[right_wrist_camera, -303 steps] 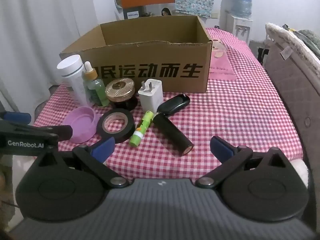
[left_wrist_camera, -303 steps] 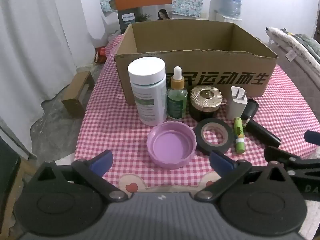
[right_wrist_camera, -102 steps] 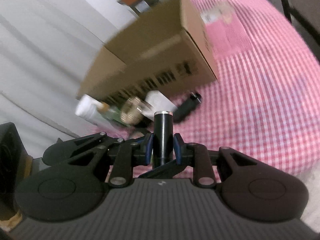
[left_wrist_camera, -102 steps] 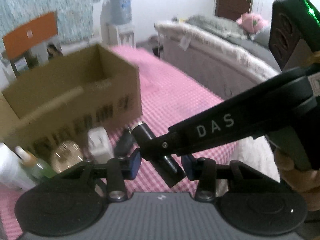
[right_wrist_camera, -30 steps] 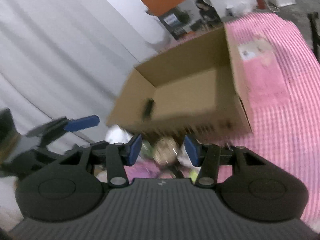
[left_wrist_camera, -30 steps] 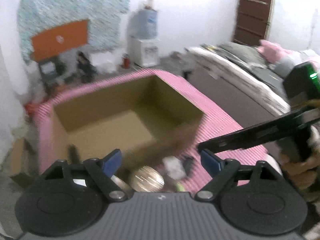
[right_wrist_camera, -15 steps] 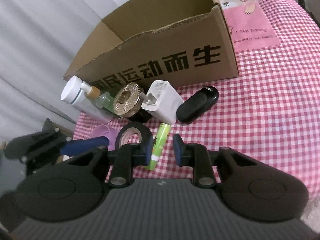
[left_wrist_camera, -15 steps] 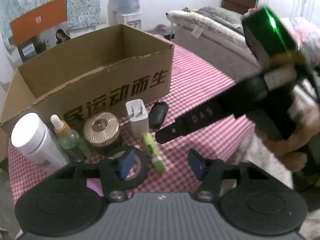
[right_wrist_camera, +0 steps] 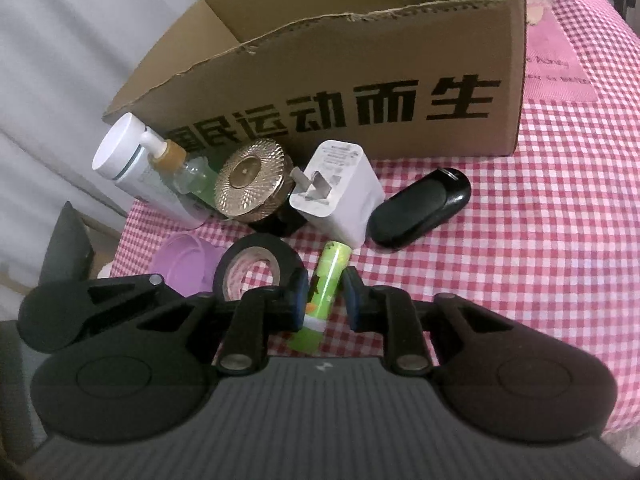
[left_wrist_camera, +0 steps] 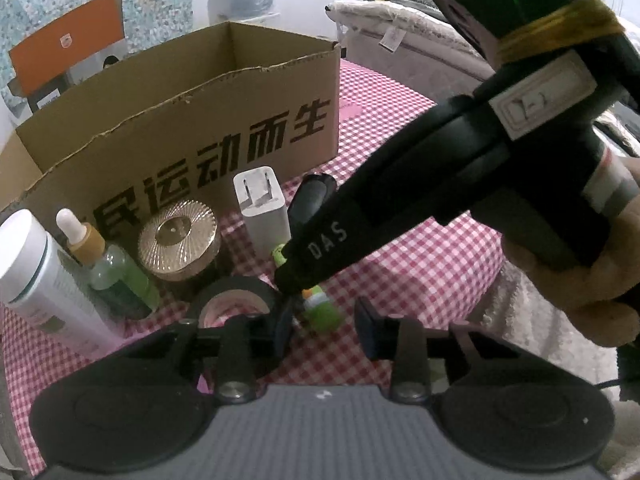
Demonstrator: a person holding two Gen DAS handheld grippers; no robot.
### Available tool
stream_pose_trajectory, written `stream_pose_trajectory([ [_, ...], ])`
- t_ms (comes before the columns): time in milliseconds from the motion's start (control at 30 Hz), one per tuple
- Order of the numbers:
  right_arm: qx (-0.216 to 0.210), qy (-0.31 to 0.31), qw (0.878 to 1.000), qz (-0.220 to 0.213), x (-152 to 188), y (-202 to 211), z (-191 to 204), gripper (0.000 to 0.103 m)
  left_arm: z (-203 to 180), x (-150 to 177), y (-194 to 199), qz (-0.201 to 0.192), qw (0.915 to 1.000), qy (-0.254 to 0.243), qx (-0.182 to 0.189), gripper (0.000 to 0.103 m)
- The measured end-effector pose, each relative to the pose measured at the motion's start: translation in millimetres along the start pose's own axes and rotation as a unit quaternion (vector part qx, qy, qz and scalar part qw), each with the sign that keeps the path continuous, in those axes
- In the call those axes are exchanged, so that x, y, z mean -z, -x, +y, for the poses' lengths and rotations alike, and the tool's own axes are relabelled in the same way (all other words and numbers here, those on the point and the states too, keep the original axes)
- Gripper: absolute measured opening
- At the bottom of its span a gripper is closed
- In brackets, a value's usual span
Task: Organize rigid objects
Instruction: 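Return the right tool and grasp the lime-green glue stick, then carry the glue stick into the box and open the right tool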
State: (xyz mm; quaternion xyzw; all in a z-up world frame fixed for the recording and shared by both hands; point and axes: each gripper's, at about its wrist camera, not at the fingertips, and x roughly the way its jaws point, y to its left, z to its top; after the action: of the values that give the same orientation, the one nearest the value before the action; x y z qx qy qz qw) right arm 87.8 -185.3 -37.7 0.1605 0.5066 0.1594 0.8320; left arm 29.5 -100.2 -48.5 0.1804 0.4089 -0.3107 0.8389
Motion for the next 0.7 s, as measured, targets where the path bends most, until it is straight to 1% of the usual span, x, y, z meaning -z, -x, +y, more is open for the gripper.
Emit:
stream_pose_trajectory([
  [100, 0.003, -0.012, 1.000, -0.005, 2, 1, -5, 0.014, -3, -4, -2, 0.000, 1.0000, -0.004, 0.001, 0.037],
  [267, 0.001, -0.036, 0.999, -0.014, 11, 7, -14, 0.014, -8, -9, -8, 0.008, 0.9999, -0.004, 0.011, 0.044],
  [400, -0.009, -0.059, 0.998, -0.018, 20, 16, -26, 0.014, -11, -15, -21, 0.023, 0.9995, 0.002, 0.021, 0.045],
  [467, -0.019, -0.072, 0.997, -0.016, 23, 18, -32, 0.014, -12, -16, -25, 0.022, 0.9995, 0.005, 0.022, 0.045],
  [500, -0.023, -0.077, 0.997, -0.016, 23, 19, -34, 0.014, -12, -17, -26, 0.019, 0.9996, 0.005, 0.020, 0.045],
  [600, -0.034, -0.087, 0.996, -0.013, 26, 20, -39, 0.014, -13, -18, -28, 0.015, 0.9997, 0.004, 0.018, 0.038],
  [700, -0.042, -0.091, 0.995, -0.013, 26, 21, -44, 0.014, -12, -20, -29, 0.015, 0.9997, 0.005, 0.016, 0.036],
])
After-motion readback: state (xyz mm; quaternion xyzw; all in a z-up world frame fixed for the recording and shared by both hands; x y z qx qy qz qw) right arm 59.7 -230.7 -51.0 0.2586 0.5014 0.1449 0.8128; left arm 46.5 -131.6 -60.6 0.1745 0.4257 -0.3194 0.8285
